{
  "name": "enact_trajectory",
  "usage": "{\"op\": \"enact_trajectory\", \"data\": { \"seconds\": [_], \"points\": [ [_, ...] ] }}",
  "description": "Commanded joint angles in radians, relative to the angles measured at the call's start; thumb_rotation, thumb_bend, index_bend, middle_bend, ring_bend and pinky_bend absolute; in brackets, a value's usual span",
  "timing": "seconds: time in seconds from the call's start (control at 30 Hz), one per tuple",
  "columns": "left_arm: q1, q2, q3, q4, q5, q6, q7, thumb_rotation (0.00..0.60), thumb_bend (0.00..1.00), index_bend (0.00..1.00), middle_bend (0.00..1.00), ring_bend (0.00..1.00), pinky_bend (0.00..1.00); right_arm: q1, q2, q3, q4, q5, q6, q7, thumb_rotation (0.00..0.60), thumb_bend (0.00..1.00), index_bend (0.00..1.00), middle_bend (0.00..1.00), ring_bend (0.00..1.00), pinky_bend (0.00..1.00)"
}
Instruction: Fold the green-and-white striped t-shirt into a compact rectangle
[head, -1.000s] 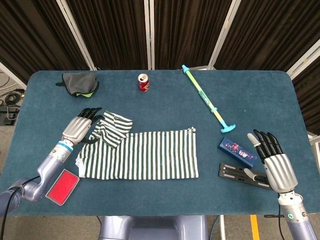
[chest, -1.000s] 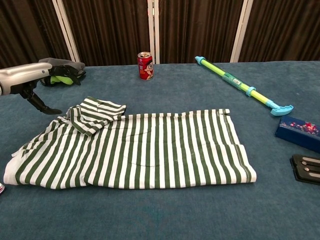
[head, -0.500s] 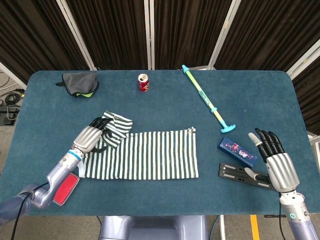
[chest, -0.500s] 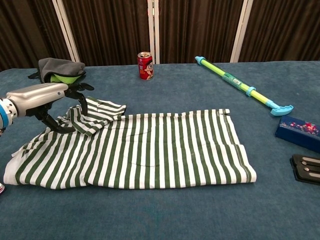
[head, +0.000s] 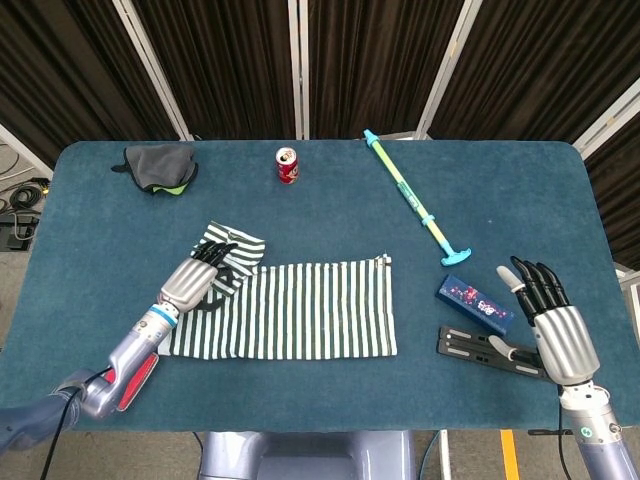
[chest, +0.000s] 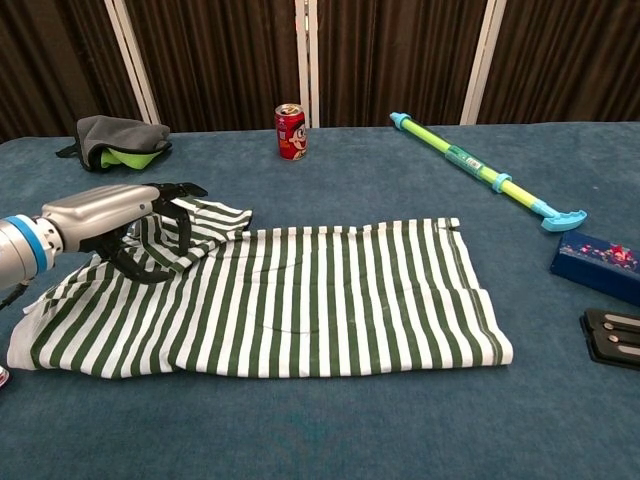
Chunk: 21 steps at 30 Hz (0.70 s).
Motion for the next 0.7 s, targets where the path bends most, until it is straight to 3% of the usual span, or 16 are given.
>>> {"op": "enact_trajectory", "data": {
  "seconds": [0.03,0.2,0.4,0.57,0.7],
  "points": [
    [-0.005,-0.015,-0.004,0.014,-0.005,-0.008,0.007,0.600,0.29,0.48,0.00,0.00,0.00,-0.001,0.000,0.002,0.002,0.000,-0.002,0.003,0.600,0.00,0.13,0.00,0.00,0.00],
    [-0.011,-0.043,-0.011,0.044,-0.011,-0.009,0.006,0.600,0.29,0.49,0.00,0.00,0.00,-0.003,-0.001,0.008,0.006,-0.001,-0.002,0.012,0.600,0.00,0.14,0.00,0.00,0.00],
    [-0.016,-0.060,-0.013,0.069,-0.010,-0.010,-0.013,0.600,0.45,0.50,0.00,0.00,0.00,-0.003,-0.003,0.012,0.012,-0.002,-0.007,0.020,0.600,0.00,0.14,0.00,0.00,0.00],
    [-0.018,-0.066,-0.013,0.085,-0.009,-0.008,-0.027,0.600,0.47,0.51,0.00,0.00,0.00,-0.004,-0.004,0.016,0.015,-0.003,-0.009,0.022,0.600,0.00,0.15,0.00,0.00,0.00],
    [-0.020,-0.068,-0.015,0.093,-0.011,-0.012,-0.037,0.600,0.51,0.59,0.00,0.00,0.00,-0.005,-0.004,0.017,0.015,-0.004,-0.009,0.024,0.600,0.00,0.15,0.00,0.00,0.00]
  ]
}}
